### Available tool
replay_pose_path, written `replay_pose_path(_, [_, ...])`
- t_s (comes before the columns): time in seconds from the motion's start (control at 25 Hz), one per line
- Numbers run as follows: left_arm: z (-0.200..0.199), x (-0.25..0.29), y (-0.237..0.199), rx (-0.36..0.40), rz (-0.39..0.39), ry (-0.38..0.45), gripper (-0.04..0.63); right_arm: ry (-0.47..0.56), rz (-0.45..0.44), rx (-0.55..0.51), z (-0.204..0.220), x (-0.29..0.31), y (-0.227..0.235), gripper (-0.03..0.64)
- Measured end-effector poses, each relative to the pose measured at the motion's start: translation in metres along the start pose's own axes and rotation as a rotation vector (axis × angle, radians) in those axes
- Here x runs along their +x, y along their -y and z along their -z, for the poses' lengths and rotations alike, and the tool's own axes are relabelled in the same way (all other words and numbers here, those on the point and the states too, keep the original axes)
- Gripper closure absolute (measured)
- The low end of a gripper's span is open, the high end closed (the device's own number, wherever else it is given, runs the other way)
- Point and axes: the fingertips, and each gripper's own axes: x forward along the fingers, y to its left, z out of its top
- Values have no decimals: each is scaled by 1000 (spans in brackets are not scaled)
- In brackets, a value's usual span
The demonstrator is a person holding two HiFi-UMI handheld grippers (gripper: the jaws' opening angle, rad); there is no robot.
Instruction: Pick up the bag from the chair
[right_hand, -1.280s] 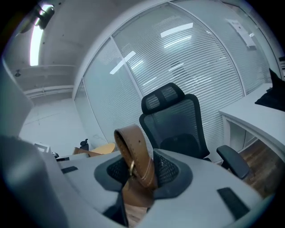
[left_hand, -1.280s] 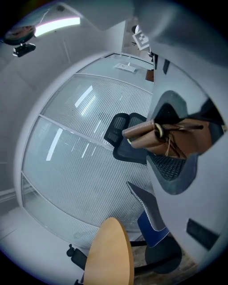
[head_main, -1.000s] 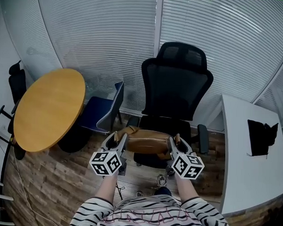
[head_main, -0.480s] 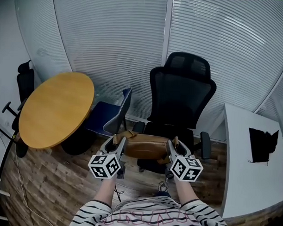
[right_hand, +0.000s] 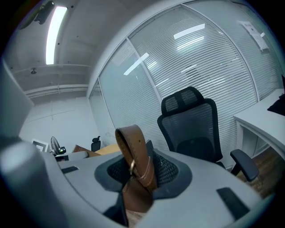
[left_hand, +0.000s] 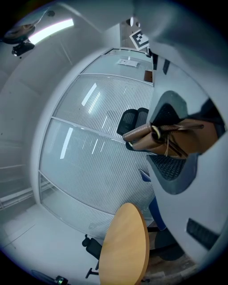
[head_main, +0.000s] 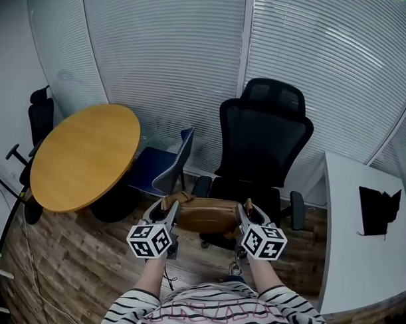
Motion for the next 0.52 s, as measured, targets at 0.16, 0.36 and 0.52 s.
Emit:
replay_pose_path(0.16, [2, 0, -2, 4, -4, -6, 413, -3, 3, -3, 2, 1, 0, 480])
replay_pose_path(0.36, [4, 5, -2, 7, -4, -14, 413, -8, 9, -5, 1, 4, 4, 480])
replay_pose_path(0.52, [3, 9, -3, 10, -5, -19, 414, -14, 13, -4, 1, 8, 5, 480])
